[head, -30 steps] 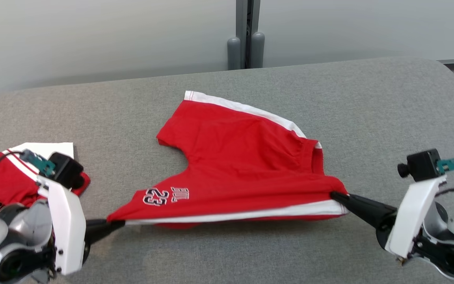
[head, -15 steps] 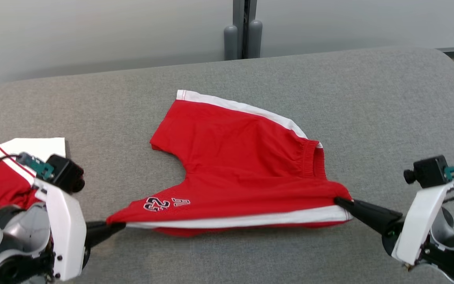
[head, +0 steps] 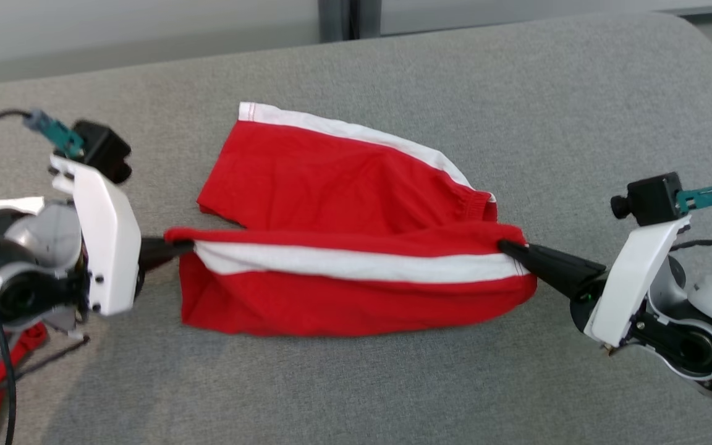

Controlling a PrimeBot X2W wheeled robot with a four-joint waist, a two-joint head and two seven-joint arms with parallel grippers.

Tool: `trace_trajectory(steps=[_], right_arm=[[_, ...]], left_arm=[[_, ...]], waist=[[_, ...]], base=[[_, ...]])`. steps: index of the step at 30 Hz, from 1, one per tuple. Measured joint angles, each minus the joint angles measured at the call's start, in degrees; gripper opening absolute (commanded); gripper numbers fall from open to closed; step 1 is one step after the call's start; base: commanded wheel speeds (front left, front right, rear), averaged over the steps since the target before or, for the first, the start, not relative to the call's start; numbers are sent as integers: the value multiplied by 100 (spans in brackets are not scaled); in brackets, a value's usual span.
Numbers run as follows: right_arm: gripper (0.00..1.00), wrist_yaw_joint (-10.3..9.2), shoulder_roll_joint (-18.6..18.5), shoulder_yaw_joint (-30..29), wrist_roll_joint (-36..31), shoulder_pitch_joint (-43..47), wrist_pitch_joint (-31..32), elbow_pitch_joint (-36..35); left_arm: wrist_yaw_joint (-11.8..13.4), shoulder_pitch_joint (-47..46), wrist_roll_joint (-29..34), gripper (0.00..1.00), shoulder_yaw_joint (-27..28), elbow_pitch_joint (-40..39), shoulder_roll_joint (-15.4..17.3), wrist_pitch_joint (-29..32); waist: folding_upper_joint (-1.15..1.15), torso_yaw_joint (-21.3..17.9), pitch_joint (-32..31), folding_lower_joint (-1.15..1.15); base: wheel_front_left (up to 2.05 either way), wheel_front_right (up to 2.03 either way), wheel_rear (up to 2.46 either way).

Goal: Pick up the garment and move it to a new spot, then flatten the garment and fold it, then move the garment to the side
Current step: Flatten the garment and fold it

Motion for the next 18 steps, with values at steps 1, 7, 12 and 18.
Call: trace_trajectory(steps=[1,7,12,18], right_arm=[[0,0,16,-27,15,-31,-29,3],[0,0,96,-261,33,-224,-264,-32],[0,0,220,-412,59,-370,-427,-143],[0,0,432,-517,65,-516,-558,-199]], left_arm=[[-24,-143,16,0,13,96,-47,63],[-118,-975,192,0,64,576,-277,367],[-146,-1599,335,0,74,1032,-447,657],[-141,-2216,483,0,47,1530,-632,950]], waist=[[0,-19,62,0],[0,-160,461,0],[0,-317,799,0],[0,-489,1148,0]], base=[[0,0,0],[0,0,0],[0,0,0],[0,0,0]])
